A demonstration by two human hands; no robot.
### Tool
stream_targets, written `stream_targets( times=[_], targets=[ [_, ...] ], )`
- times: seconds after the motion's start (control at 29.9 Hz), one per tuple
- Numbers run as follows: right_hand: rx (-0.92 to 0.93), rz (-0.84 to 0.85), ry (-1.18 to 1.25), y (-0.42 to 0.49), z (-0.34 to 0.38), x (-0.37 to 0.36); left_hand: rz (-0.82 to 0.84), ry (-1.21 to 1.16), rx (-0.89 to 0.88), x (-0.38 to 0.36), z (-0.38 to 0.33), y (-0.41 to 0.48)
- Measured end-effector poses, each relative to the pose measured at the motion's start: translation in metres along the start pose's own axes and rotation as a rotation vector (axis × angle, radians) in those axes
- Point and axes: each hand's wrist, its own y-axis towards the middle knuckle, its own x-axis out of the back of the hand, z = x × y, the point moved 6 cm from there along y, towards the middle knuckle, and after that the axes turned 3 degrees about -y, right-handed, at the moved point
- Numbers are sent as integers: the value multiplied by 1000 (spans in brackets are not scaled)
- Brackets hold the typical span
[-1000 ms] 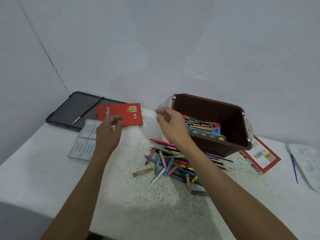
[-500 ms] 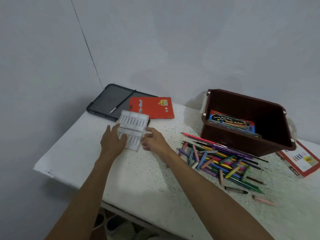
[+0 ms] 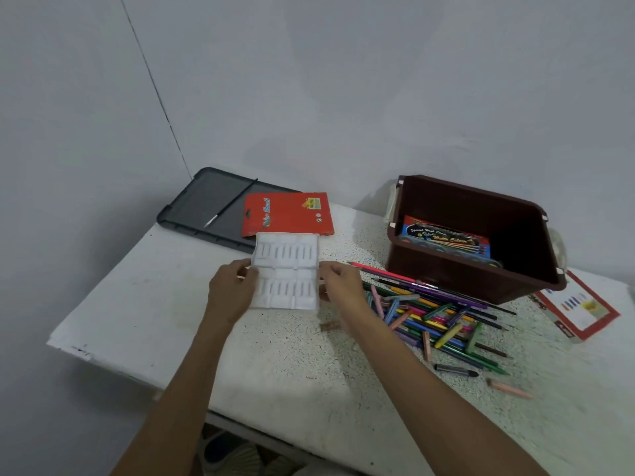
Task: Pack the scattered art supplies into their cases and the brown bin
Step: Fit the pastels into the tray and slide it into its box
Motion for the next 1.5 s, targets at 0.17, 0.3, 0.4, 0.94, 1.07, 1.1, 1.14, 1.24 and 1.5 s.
stream_targets(
  times=[0.17,0.3,0.4,0.94,1.07,1.1,1.14,1.24,1.5],
  targets=[
    [39,-116,99,-29,3,57,76,-225,8,-28,-34,-24],
    [52,-182,138,-49,-4,104,135,-271,-36,-55,-66,-43],
    [89,-258,88,-66,-13,139,186,-304,-49,-74,-85,-62],
    [154,-424,62,-140,-77,241,404,-232,-220,-149,-131,-153],
    [163,-451,107,-159,-88,256,461,-280,-189,-158,-130,-168],
    [166,-448,115,-163,-91,258,472,-284,-190,-158,-131,-172],
    [169,-440,118,-166,-94,259,486,-285,-189,-159,-132,-177],
    [185,-435,142,-173,-99,259,511,-301,-150,-161,-127,-185],
    [209,-449,18,-175,-119,255,473,-195,-226,-168,-116,-191]
  ],
)
